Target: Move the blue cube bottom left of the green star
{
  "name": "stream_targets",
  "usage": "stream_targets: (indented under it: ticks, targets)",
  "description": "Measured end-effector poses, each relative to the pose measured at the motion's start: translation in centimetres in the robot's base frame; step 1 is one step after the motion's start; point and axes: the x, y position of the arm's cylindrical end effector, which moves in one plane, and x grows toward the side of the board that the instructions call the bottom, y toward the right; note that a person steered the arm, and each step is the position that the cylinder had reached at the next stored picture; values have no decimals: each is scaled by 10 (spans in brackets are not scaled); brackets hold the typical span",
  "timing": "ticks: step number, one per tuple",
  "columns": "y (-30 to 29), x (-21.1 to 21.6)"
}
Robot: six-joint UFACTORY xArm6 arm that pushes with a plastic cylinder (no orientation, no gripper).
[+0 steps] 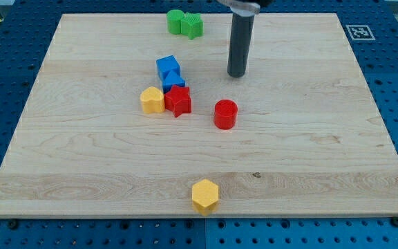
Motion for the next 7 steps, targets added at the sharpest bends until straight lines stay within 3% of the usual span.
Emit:
stream_targets:
  ticks: [2, 3, 5, 7]
  targets:
    - [6, 79]
    - [32, 99]
    - [44, 129]
    - [-9, 129]
